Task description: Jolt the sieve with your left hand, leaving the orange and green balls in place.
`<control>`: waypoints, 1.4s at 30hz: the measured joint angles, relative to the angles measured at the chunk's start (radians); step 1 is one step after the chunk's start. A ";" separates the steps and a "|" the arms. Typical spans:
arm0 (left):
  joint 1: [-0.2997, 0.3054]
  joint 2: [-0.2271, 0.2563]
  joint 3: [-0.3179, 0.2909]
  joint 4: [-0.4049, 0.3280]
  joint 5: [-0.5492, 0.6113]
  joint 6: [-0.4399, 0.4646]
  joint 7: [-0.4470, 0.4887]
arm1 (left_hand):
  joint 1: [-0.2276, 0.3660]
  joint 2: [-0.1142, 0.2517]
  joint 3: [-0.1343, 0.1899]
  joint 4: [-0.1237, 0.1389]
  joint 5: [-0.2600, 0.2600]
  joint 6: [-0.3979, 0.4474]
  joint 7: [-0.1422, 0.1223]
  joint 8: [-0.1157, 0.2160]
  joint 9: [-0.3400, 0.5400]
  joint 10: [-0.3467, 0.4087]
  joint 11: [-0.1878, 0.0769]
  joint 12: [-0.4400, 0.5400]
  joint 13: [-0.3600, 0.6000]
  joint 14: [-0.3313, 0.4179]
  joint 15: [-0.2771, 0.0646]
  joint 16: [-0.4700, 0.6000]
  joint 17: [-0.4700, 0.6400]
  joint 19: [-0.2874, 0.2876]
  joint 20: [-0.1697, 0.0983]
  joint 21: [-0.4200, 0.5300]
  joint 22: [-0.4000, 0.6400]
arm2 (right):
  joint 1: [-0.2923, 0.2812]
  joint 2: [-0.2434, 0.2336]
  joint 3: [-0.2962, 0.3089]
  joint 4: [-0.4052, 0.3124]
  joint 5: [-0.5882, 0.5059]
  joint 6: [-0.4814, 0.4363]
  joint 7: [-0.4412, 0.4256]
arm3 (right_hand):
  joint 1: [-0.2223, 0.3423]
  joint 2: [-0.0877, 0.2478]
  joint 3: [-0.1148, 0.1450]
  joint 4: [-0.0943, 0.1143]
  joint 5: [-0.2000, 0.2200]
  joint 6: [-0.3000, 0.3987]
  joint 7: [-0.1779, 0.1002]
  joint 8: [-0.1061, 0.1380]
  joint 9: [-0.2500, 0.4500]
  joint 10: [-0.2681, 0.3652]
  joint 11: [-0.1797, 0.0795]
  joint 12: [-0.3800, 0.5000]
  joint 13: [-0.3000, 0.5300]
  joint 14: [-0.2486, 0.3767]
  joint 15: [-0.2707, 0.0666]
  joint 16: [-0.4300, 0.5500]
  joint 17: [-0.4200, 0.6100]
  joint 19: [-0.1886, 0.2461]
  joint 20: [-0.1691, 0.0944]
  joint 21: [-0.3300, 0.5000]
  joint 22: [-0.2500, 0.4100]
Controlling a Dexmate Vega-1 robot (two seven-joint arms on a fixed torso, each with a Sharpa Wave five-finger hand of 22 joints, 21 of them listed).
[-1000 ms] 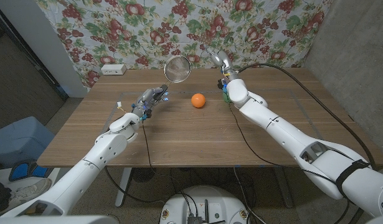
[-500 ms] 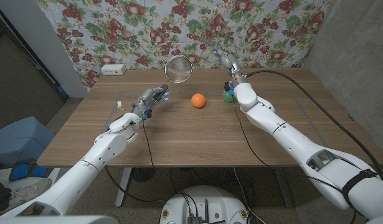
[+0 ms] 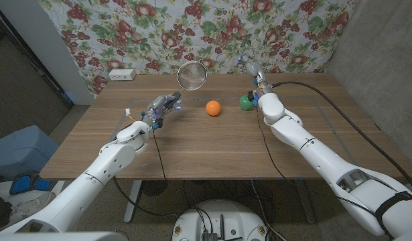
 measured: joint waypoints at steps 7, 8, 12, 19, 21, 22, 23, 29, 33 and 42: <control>0.004 0.023 -0.007 -0.037 -0.002 0.039 0.032 | 0.001 -0.001 0.000 0.000 0.004 0.000 0.000 -0.001 0.002 0.004 0.004 0.000 0.000 0.000 0.000 0.000 0.000 0.000 0.000 0.009 0.000 | -0.025 -0.009 0.020 -0.014 0.011 0.014 -0.025 | 0.000 0.000 0.003 0.003 0.000 0.000 0.000 0.000 0.000 0.000 0.000 0.000 -0.001 0.000 0.000 0.000 0.000 0.000 0.000 0.000 0.000; 0.003 0.029 -0.009 -0.045 -0.005 0.056 0.045 | 0.001 -0.001 0.000 0.000 0.004 0.000 0.000 -0.001 0.002 0.004 0.004 0.000 0.000 0.000 0.000 0.000 0.000 0.000 0.000 0.010 0.000 | -0.031 -0.011 0.026 -0.016 0.011 0.014 -0.027 | 0.000 0.000 0.004 0.004 0.000 0.000 0.000 0.000 0.000 0.000 0.000 0.000 -0.001 0.000 0.000 0.000 0.000 0.000 0.000 0.000 0.000; 0.001 0.044 -0.012 -0.066 -0.020 0.118 0.084 | 0.001 -0.001 0.000 0.000 0.004 0.000 0.000 -0.002 -0.001 0.004 0.004 0.000 0.000 0.000 0.000 0.000 0.000 0.000 0.000 0.014 0.000 | -0.048 -0.016 0.040 -0.024 0.015 0.018 -0.040 | 0.000 0.000 0.008 0.000 0.000 0.000 0.000 0.000 0.000 0.000 0.000 0.000 -0.001 0.000 0.000 0.000 0.000 0.000 0.000 0.000 0.000; -0.011 0.061 -0.020 -0.093 -0.054 0.203 0.133 | 0.001 -0.001 0.000 0.000 0.004 0.000 0.000 -0.004 -0.002 0.009 0.009 -0.007 0.000 0.000 0.000 0.000 0.000 0.000 0.000 0.014 0.000 | -0.069 -0.024 0.059 -0.035 0.019 0.016 -0.070 | 0.000 0.000 0.008 0.000 0.000 0.000 0.000 0.000 -0.005 0.000 0.000 0.000 -0.006 0.000 0.000 -0.008 0.000 0.000 0.000 0.000 0.000; -0.014 0.064 -0.022 -0.097 -0.062 0.218 0.141 | 0.001 -0.001 0.000 0.000 0.003 0.000 0.000 -0.008 -0.001 0.009 0.009 -0.007 0.000 0.000 0.000 0.000 0.000 0.000 0.000 0.022 0.000 | -0.073 -0.026 0.062 -0.037 0.020 0.013 -0.073 | 0.000 0.000 0.008 0.000 0.000 0.000 0.000 0.000 -0.005 0.000 0.000 0.000 -0.006 0.000 0.000 -0.008 0.000 0.000 0.000 0.000 0.000; -0.016 0.065 -0.022 -0.098 -0.069 0.232 0.148 | 0.003 -0.002 0.000 0.000 0.003 0.000 0.000 -0.011 0.001 0.009 0.009 -0.011 0.000 0.000 0.000 0.000 0.000 0.000 0.000 0.022 0.000 | -0.076 -0.027 0.066 -0.038 0.022 0.011 -0.077 | 0.000 0.000 0.008 0.000 0.000 0.000 0.000 0.000 -0.005 0.000 0.000 0.000 -0.006 0.000 0.000 -0.008 0.000 0.000 0.000 0.000 0.000; -0.018 0.067 -0.023 -0.099 -0.071 0.237 0.151 | 0.003 -0.002 0.000 0.000 0.003 0.000 0.000 -0.012 0.002 0.009 0.009 -0.011 0.000 0.000 0.000 0.000 0.000 0.000 0.000 0.022 0.000 | -0.077 -0.028 0.067 -0.039 0.022 0.010 -0.079 | 0.000 0.000 0.009 0.000 0.000 0.000 0.000 0.000 -0.005 0.000 0.000 0.000 -0.006 0.000 0.000 -0.008 0.000 0.000 0.000 0.000 0.000; -0.029 0.074 -0.024 -0.101 -0.089 0.274 0.164 | 0.003 -0.002 -0.002 -0.001 0.007 0.000 0.000 -0.012 0.002 0.009 0.009 -0.011 0.000 0.000 0.000 -0.004 0.000 0.000 0.000 0.022 0.000 | -0.088 -0.032 0.080 -0.044 0.034 0.002 -0.087 | 0.000 0.000 0.012 -0.004 0.000 0.005 0.005 0.000 -0.005 0.002 0.002 0.000 -0.006 0.003 0.004 -0.008 0.000 0.000 0.000 0.000 0.000; -0.038 0.078 -0.024 -0.101 -0.100 0.297 0.170 | 0.003 -0.002 -0.002 -0.001 0.008 0.000 0.000 -0.014 0.002 0.009 0.009 -0.011 0.000 0.001 0.001 -0.004 0.000 0.000 0.000 0.030 0.000 | -0.094 -0.035 0.089 -0.045 0.048 -0.001 -0.087 | 0.000 0.000 0.012 -0.004 0.000 0.005 0.005 0.000 -0.005 0.002 0.002 0.000 -0.006 0.003 0.004 -0.008 0.000 0.000 0.000 0.000 0.000; -0.067 0.088 -0.019 -0.091 -0.124 0.348 0.178 | 0.003 -0.002 -0.003 0.000 0.008 0.005 0.005 -0.017 0.002 0.018 0.011 -0.018 0.000 0.010 -0.002 -0.006 0.000 0.000 0.000 0.036 -0.004 | -0.108 -0.039 0.105 -0.046 0.075 -0.007 -0.092 | 0.000 0.000 0.018 -0.010 0.000 0.005 0.005 0.000 -0.005 0.002 0.002 0.000 -0.010 0.003 0.004 -0.008 0.000 0.000 0.000 0.000 0.000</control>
